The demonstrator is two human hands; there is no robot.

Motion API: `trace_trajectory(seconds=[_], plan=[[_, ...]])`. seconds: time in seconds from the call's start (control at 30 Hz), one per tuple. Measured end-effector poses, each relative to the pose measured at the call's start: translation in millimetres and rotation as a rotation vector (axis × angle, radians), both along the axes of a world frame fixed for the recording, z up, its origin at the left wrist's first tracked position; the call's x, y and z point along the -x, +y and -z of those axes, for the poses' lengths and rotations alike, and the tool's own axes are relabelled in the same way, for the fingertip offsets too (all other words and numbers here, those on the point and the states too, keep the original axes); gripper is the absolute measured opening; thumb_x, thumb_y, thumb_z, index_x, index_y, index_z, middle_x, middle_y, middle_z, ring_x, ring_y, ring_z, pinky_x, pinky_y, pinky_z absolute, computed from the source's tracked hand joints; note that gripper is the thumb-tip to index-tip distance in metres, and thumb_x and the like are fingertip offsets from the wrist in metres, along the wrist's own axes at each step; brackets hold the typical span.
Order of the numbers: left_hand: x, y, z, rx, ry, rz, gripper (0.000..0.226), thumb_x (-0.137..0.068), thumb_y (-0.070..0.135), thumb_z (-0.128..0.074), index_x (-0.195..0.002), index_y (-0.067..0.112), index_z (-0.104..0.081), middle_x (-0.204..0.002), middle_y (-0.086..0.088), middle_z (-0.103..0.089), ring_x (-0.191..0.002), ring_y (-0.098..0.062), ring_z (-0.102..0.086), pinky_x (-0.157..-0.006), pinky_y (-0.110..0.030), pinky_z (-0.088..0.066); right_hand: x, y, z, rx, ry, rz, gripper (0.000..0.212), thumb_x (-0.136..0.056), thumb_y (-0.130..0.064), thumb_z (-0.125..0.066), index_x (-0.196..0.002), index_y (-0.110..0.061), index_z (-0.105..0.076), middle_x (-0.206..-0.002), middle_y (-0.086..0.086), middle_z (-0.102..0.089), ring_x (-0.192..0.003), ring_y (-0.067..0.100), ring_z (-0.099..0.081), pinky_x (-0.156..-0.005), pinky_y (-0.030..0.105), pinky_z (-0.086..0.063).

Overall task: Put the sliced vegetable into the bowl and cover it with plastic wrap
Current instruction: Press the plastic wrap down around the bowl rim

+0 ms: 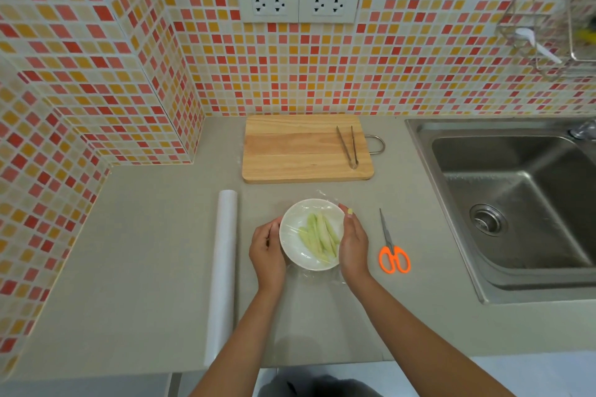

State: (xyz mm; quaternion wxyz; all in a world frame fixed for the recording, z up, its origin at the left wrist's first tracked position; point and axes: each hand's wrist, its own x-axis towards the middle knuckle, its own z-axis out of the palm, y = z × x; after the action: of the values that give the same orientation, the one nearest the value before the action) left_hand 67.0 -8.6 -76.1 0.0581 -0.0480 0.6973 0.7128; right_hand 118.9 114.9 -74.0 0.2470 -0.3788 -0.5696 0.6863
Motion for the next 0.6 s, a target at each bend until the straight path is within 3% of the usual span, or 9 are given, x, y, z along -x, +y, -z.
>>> trace_trajectory(seconds=[0.13, 0.27, 0.37, 0.43, 0.5, 0.6], plan=[[-1.6, -3.6, -1.1, 0.004, 0.003, 0.081, 0.032, -0.103, 0.024, -0.040, -0.103, 0.018, -0.072, -0.107, -0.004, -0.069, -0.103, -0.015, -0.063, -0.087, -0.029, -0.050, -1.5, -0.8, -1.7, 0.004, -0.005, -0.010, 0.038, -0.103, -0.030, -0.033, -0.129, -0.019, -0.059, -0.126, -0.003, -0.063, -0.118, 0.010, -0.057, -0.101, 0.027, -0.042], [1.7, -11.8, -1.0, 0.203, 0.102, 0.133, 0.041, -0.104, 0.030, -0.031, -0.103, 0.015, -0.069, -0.104, 0.003, -0.069, -0.111, -0.023, -0.058, -0.095, -0.033, -0.045, -3.9, 5.2, -9.2, 0.105, 0.022, -0.006, 0.036, -0.102, -0.026, -0.037, -0.124, -0.016, -0.064, -0.124, -0.001, -0.065, -0.115, 0.012, -0.059, -0.098, 0.025, -0.045], [4.5, -10.5, -10.7, 0.203, 0.117, 0.039, 0.040, -0.104, 0.032, -0.030, -0.127, 0.017, -0.059, -0.124, 0.003, -0.063, -0.121, -0.012, -0.054, -0.105, -0.030, -0.040, -6.2, 12.4, -15.3, 0.172, 0.054, 0.059, 0.035, -0.101, -0.025, -0.040, -0.121, -0.010, -0.064, -0.123, 0.003, -0.066, -0.114, 0.014, -0.060, -0.096, 0.024, -0.048], [4.5, -2.3, -18.7, 0.136, 0.138, 0.072, 0.043, -0.103, 0.036, -0.030, -0.136, 0.021, -0.052, -0.130, 0.007, -0.060, -0.123, -0.001, -0.052, -0.105, -0.022, -0.038, -9.3, 16.2, -15.2, 0.132, 0.048, 0.106, 0.039, -0.102, -0.027, -0.036, -0.127, -0.007, -0.059, -0.132, 0.003, -0.060, -0.125, 0.012, -0.053, -0.106, 0.026, -0.039], [1.6, 7.7, -24.2, 0.095, 0.150, 0.161, 0.044, -0.103, 0.039, -0.029, -0.142, 0.024, -0.045, -0.132, 0.010, -0.058, -0.124, 0.004, -0.049, -0.104, -0.017, -0.036, -11.2, 18.1, -12.5, 0.076, 0.048, 0.126, 0.040, -0.103, -0.028, -0.034, -0.128, -0.009, -0.059, -0.133, 0.001, -0.059, -0.127, 0.010, -0.050, -0.105, 0.023, -0.035], [-4.6, 16.4, -20.8, 0.083, 0.083, 0.238, 0.048, -0.102, 0.043, -0.028, -0.147, 0.028, -0.036, -0.140, 0.012, -0.052, -0.128, 0.007, -0.044, -0.106, -0.015, -0.032, -8.8, 14.3, -10.2, 0.114, 0.085, 0.044, 0.037, -0.102, -0.030, -0.038, -0.118, -0.011, -0.066, -0.119, 0.002, -0.066, -0.113, 0.014, -0.059, -0.099, 0.028, -0.041]])
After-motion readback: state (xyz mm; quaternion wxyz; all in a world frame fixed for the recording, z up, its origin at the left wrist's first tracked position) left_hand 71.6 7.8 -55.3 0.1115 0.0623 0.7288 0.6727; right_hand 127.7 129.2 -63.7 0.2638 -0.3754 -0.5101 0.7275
